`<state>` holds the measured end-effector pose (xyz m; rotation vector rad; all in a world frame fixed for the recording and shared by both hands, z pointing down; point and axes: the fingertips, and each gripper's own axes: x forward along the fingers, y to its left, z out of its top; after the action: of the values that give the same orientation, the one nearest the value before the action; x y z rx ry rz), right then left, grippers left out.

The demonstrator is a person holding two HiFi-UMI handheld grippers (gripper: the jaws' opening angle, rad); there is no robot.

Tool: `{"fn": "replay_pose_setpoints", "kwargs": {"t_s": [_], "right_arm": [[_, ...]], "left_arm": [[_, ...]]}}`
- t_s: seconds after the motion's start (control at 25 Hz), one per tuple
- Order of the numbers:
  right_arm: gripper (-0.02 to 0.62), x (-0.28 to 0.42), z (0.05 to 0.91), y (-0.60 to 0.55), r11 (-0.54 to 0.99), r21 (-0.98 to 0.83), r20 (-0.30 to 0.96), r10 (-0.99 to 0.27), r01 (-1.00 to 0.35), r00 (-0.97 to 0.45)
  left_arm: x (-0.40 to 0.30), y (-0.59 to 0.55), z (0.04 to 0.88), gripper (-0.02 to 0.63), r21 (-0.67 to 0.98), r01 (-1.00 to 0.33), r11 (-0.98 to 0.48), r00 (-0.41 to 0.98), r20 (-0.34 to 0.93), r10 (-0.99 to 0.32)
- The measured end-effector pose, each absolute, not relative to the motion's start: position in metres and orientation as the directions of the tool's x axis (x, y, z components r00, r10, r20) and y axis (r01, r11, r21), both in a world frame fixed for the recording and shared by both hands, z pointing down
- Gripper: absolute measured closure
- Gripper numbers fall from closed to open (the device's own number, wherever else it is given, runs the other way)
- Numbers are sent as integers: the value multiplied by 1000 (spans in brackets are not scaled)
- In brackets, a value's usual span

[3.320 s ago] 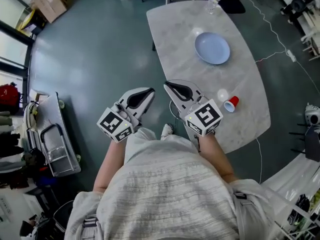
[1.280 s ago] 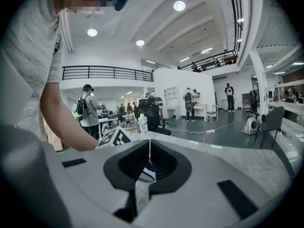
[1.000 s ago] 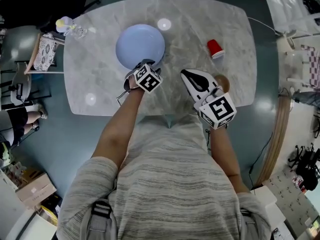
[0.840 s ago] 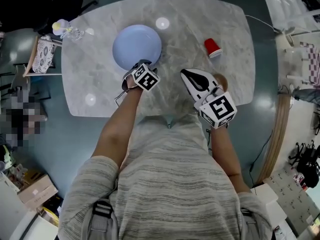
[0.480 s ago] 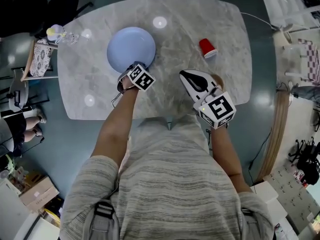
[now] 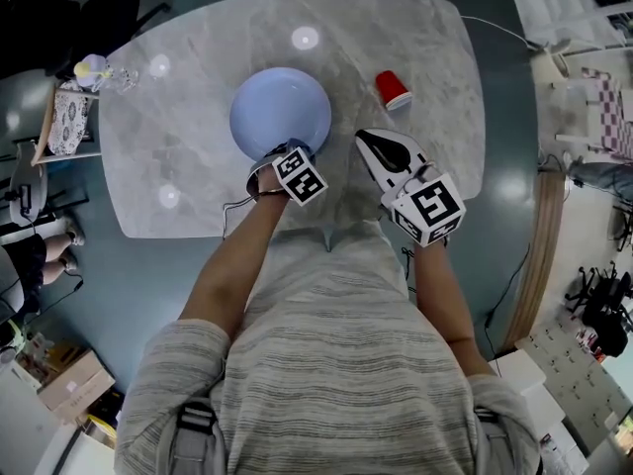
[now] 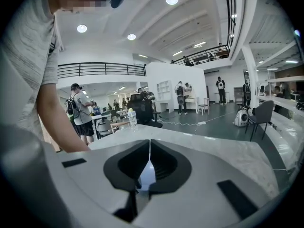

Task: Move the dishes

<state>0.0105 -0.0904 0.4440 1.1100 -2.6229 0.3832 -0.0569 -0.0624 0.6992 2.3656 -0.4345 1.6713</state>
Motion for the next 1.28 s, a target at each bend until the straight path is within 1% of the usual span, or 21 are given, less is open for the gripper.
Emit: {"fn": "replay_pose_setpoints", "kwargs": {"t_s": [0.16,0.44,0.56,0.64,0.76,0.96,1.12,1.28], "right_arm": [[575,24,445,-91,654,-141,345,-671,-743,-656],[575,39,447,-87,649,-147,349,-672,-746,-653],[575,43,446,-83,649,-145,353,-671,-747,-652],[575,47,447,-81,645,-144,358,-674,-751,-647],[575,53,450,-79,636,-145,364,-678,-758,-639],[575,61,455,-71,628,-141,383,-679,-766,-627],[575,70,462,-62,614,-135,406,-681,-777,-609],[575,79,473,-52,599,-121,442,-681,-792,-583]], "left_arm": [[-26,-34,698,512,33,-298,-954,336,939,-72],[2,-17,698,506,93,-270,-958,362,932,-12],[5,-11,697,483,141,-281,-949,390,921,22],[6,-9,694,441,153,-287,-945,406,913,25],[7,-13,684,431,172,-319,-932,450,893,11],[20,-28,649,431,234,-388,-891,587,809,-43],[32,-39,614,433,322,-414,-851,715,694,-85],[42,-49,583,436,370,-412,-833,804,578,-141]]}}
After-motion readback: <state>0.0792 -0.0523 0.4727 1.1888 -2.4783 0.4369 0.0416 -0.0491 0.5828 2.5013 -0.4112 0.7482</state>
